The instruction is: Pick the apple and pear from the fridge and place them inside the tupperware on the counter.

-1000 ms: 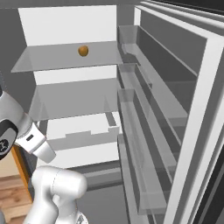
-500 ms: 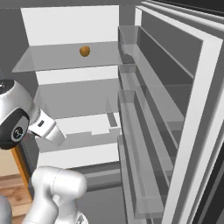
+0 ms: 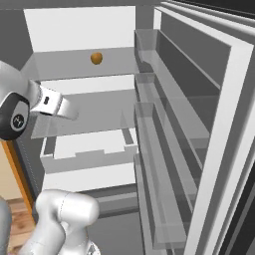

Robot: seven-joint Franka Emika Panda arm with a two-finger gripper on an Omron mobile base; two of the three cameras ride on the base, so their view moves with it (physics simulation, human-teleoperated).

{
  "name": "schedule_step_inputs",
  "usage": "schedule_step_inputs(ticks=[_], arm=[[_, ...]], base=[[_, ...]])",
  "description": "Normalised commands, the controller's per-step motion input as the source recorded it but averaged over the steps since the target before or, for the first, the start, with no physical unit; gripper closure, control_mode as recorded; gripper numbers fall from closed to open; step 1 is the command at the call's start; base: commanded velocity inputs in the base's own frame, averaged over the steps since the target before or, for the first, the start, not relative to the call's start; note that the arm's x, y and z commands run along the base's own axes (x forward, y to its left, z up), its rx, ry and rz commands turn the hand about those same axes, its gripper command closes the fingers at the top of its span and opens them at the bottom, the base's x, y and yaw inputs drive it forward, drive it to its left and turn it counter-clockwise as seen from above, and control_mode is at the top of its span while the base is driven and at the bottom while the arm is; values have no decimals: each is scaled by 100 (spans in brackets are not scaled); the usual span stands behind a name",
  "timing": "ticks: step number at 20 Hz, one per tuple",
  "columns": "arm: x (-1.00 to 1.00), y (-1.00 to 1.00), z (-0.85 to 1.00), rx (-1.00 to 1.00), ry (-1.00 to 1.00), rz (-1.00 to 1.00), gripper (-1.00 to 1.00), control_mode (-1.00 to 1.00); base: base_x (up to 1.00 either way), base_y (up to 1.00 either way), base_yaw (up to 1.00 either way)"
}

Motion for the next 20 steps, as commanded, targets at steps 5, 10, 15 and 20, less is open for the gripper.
schedule_step_inputs(ticks=[5, 10, 15, 20], arm=[[67, 1, 50, -14, -20, 0, -100, -100], [80, 0, 11, 0, -9, 5, -100, -100], [65, 3, 7, 0, -7, 6, -100, -100], [55, 12, 25, 0, -7, 13, -100, -100]], base=[[0, 0, 0], [0, 0, 0], [0, 0, 0], [0, 0, 0]])
